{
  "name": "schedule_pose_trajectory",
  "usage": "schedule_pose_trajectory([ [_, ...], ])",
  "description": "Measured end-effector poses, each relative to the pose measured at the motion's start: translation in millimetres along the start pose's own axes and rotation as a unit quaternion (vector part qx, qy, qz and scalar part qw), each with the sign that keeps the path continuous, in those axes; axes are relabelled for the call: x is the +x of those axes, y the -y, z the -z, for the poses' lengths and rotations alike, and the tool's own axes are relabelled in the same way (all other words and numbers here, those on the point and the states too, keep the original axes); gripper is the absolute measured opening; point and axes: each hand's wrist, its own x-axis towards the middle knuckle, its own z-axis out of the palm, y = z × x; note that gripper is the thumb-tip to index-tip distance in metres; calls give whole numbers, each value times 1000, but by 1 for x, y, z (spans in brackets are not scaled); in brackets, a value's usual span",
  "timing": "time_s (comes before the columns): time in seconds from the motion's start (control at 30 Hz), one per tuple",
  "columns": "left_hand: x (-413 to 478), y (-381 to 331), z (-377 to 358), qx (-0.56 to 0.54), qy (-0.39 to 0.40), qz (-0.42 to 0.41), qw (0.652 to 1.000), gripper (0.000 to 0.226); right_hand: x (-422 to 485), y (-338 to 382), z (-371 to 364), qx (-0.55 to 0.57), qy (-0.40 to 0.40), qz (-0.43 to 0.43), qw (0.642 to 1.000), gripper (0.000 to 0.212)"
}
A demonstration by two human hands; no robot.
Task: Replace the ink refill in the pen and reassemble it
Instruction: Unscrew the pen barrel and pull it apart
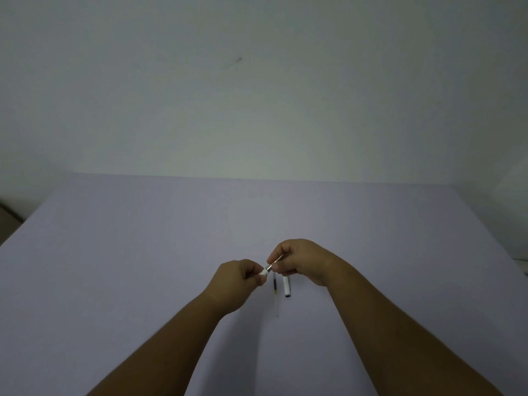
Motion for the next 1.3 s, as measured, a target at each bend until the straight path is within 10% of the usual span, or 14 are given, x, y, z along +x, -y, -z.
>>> schedule_pose_trajectory([
  [1.3,4,-2,7,55,20,-29,998,18,2,-4,-2,-44,-24,21,999,14],
])
